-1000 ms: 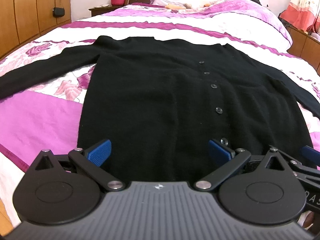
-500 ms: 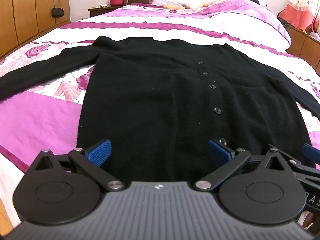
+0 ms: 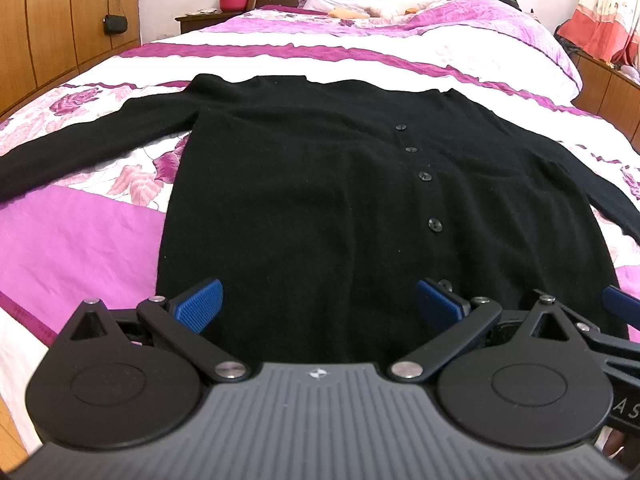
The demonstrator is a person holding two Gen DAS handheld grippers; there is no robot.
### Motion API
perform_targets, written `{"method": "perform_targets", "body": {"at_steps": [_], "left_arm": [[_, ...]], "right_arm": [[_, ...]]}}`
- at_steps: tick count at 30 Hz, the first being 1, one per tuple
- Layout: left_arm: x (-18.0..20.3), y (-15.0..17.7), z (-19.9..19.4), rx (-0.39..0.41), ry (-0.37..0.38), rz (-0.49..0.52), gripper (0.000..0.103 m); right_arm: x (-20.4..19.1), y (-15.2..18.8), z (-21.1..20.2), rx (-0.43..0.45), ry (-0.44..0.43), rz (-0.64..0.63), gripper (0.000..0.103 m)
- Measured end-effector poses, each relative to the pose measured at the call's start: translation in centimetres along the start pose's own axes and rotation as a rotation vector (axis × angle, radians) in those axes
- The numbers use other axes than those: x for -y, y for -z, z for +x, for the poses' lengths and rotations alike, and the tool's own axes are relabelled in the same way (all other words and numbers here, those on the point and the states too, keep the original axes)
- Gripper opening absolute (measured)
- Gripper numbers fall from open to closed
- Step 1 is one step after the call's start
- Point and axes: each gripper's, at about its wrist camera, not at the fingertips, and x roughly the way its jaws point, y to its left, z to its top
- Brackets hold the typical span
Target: Fold small clothes
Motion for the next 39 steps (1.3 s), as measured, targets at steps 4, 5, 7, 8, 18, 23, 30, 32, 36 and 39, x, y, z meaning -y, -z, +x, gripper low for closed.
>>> {"method": "perform_targets", "body": {"at_steps": [4, 5, 7, 8, 18, 23, 30, 32, 36, 39], "left_arm": [[0.0, -0.1, -0.1, -0.001, 0.003, 0.007, 0.103], [0.1, -0.2, -0.1, -0.001, 0.003, 0.008, 0.103], [0.1, -0.2, -0.2, -0.005, 0.005, 0.009, 0.103], [0.1, -0.3, -0.2, -0.008, 0.007, 0.009, 0.103], [0.2, -1.0, -0.7, -0.005, 0.012, 0.015, 0.103], [0.3, -1.9, -1.0, 0.000, 0.008, 0.028, 0.103], [0.6, -3.3, -0.8, -0.017, 0.026, 0.014, 0.103], [0.8, -3.8, -0.6, -0.016, 0.027, 0.017, 0.103], [1.4, -4.9, 0.2, -0.026, 0.028, 0.020, 0.103], [1.7, -5.7, 1.1, -0.055, 0.050, 0.009, 0.103]], "right_arm": [[-0.1, -0.1, -0.1, 0.004, -0.004, -0.007, 0.103], [-0.1, -0.1, -0.1, 0.005, -0.004, -0.008, 0.103], [0.0, -0.2, -0.2, 0.007, -0.006, -0.008, 0.103], [0.0, -0.2, -0.2, 0.009, -0.007, -0.006, 0.103], [0.8, -0.9, -0.5, 0.022, -0.020, 0.023, 0.103], [1.5, -1.9, -0.6, 0.027, -0.030, 0.035, 0.103], [3.0, -3.4, -0.6, 0.051, 0.003, 0.026, 0.103], [3.7, -3.9, -0.5, 0.053, 0.017, 0.018, 0.103], [5.4, -4.7, 0.0, 0.054, 0.054, 0.003, 0.103], [7.2, -5.1, 0.6, 0.050, 0.064, 0.004, 0.103]]}}
